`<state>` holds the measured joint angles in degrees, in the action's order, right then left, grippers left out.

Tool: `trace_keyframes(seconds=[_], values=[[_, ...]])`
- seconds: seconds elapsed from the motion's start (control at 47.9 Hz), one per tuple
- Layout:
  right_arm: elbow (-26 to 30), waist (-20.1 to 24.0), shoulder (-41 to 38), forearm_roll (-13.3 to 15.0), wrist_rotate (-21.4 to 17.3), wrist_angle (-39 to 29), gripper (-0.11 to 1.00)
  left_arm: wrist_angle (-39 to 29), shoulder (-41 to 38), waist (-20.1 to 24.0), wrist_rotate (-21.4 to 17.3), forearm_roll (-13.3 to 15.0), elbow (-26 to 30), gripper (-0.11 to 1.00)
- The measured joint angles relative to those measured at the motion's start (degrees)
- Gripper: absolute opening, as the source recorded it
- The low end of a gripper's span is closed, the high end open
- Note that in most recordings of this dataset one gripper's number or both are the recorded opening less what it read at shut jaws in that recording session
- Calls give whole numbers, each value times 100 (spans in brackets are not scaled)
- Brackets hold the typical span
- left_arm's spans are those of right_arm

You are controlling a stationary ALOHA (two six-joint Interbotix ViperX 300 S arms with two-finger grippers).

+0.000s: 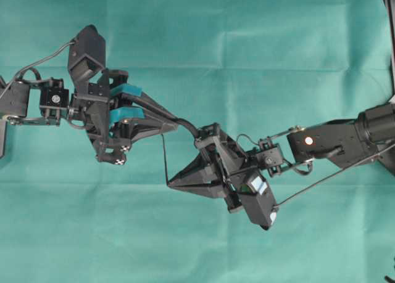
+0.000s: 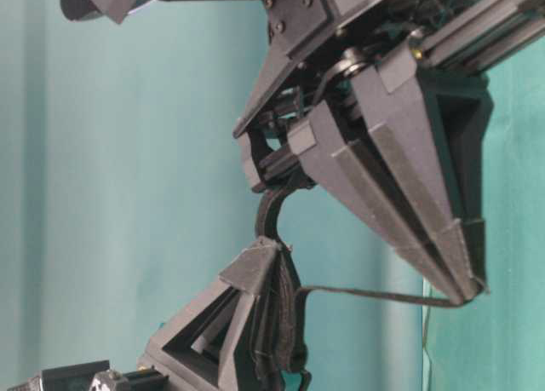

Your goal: Peel off the Velcro with your right arm.

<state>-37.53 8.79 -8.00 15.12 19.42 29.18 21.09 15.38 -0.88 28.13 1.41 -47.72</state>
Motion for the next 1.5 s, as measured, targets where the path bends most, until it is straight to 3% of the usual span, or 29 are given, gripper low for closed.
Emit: trace_keyframes(seconds=[0.773,0.877,1.086,1.504], values=[[-237,35,334,-237,-9,-70,-9,18,-9,9,9,9,0,10],[-281,35,378,-246,9,-70,-3,18,0,9,0,9,0,10],[-519,44,624,-343,9,-70,20,26,-9,9,9,9,-9,10],[-1072,44,1213,-527,9,-35,21,26,0,-9,9,9,-70,10]])
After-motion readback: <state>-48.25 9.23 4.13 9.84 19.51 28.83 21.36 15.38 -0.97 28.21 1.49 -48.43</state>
